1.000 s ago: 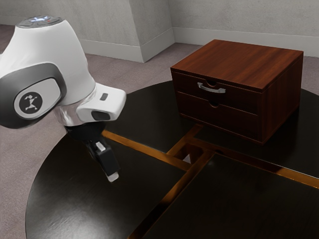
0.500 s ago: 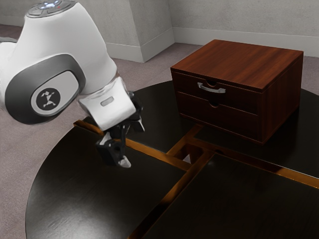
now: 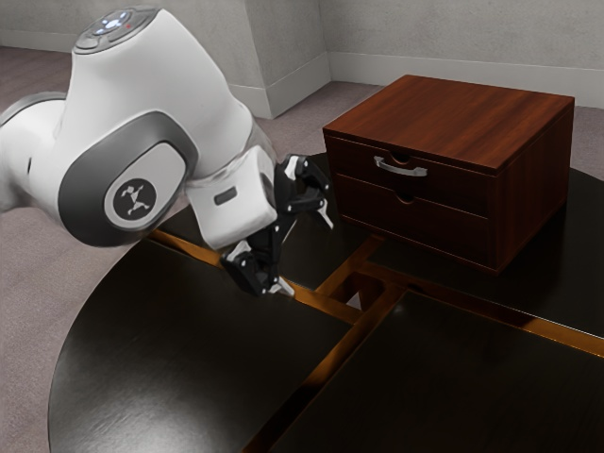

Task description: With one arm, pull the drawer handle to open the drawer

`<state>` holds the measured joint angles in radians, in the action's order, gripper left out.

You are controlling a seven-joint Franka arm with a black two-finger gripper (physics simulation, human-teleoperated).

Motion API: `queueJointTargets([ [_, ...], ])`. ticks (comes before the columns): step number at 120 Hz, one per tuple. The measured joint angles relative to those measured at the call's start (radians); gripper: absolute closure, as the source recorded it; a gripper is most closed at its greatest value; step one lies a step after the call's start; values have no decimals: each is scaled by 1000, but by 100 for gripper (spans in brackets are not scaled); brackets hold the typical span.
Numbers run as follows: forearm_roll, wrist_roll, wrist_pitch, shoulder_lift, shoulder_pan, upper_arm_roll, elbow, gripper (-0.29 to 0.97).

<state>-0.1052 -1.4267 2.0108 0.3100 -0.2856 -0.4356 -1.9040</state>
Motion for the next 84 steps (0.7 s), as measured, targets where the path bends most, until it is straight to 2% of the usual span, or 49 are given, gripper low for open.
queueJointTargets([
  [26, -12, -20, 21, -25, -2, -1, 8, 0],
  [84, -9, -25, 81, -258, -22, 9, 181, 0],
])
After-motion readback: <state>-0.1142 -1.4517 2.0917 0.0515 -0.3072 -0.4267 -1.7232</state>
